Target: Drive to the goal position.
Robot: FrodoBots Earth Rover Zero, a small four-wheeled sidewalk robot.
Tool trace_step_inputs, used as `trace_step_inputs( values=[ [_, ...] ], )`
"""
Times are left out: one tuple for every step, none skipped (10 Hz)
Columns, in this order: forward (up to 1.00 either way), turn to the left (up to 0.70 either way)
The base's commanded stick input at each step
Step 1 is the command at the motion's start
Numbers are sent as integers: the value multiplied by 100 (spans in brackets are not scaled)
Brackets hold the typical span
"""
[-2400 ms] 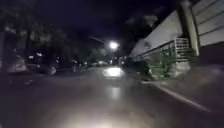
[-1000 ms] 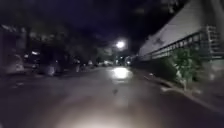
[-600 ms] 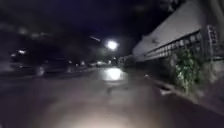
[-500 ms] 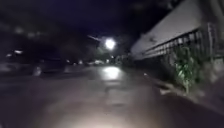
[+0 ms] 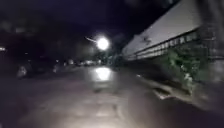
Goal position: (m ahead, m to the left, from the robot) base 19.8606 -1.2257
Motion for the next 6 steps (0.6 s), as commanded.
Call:
trace_step_inputs(
  values=[
    [70, 0],
    [70, 0],
    [70, 0],
    [70, 0],
    [70, 0],
    [70, 0]
  ],
)
